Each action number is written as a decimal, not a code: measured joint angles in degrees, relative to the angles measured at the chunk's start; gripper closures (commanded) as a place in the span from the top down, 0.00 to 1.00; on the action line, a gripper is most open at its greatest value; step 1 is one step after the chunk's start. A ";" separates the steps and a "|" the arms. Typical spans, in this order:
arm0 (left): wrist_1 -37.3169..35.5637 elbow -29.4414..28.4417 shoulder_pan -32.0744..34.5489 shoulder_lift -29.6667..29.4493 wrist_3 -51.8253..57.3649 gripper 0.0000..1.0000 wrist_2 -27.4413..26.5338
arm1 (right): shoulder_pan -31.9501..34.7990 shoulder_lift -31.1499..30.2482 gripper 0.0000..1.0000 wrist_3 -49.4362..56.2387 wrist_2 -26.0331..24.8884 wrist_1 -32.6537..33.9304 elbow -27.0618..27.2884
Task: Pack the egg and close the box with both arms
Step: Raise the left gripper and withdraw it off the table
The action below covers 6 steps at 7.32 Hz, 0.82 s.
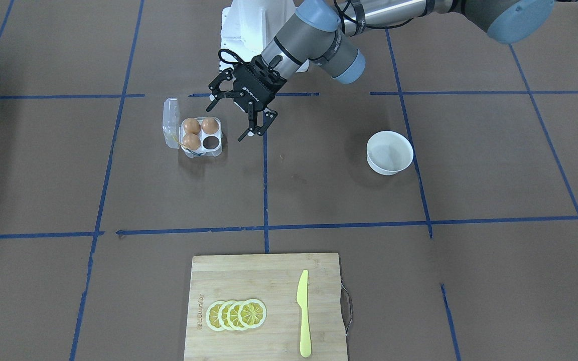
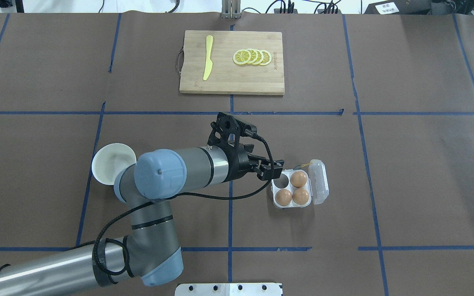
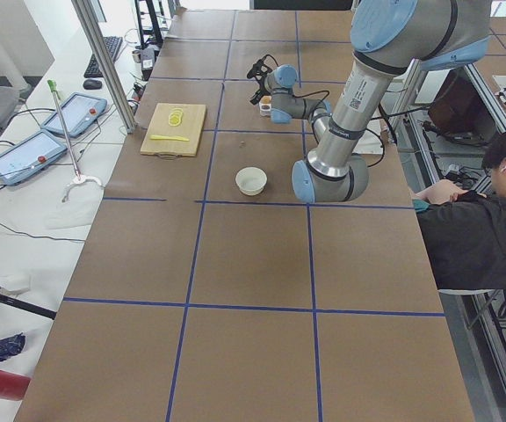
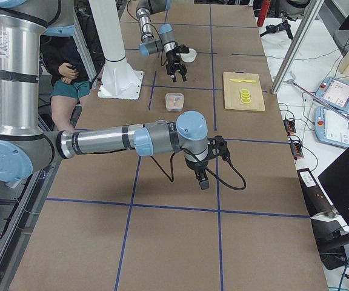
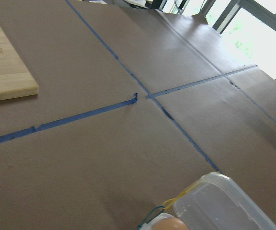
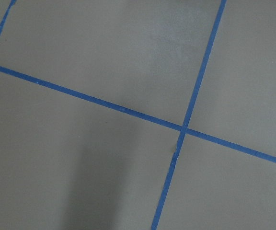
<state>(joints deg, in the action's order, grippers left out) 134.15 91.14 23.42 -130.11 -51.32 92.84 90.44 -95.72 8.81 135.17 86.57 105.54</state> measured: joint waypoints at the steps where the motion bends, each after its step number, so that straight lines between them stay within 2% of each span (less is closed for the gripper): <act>1: -9.60 2.98 4.18 0.83 0.20 1.00 4.10 | 0.00 0.00 1.00 -0.01 0.00 0.00 0.01; 3: -24.22 8.49 13.30 4.80 4.74 1.00 8.52 | 0.00 0.05 1.00 -0.29 -0.05 0.00 -0.03; 4: -28.26 10.56 19.17 7.97 10.17 1.00 10.92 | 0.00 0.10 1.00 -1.16 -0.06 0.00 -0.04; 6: -30.78 11.75 29.37 15.06 17.66 1.00 16.69 | 0.00 0.22 1.00 -2.63 -0.01 0.00 0.05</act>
<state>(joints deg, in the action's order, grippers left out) 103.37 102.89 52.79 -115.05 -33.65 109.53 90.44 -95.50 6.18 135.16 86.57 105.59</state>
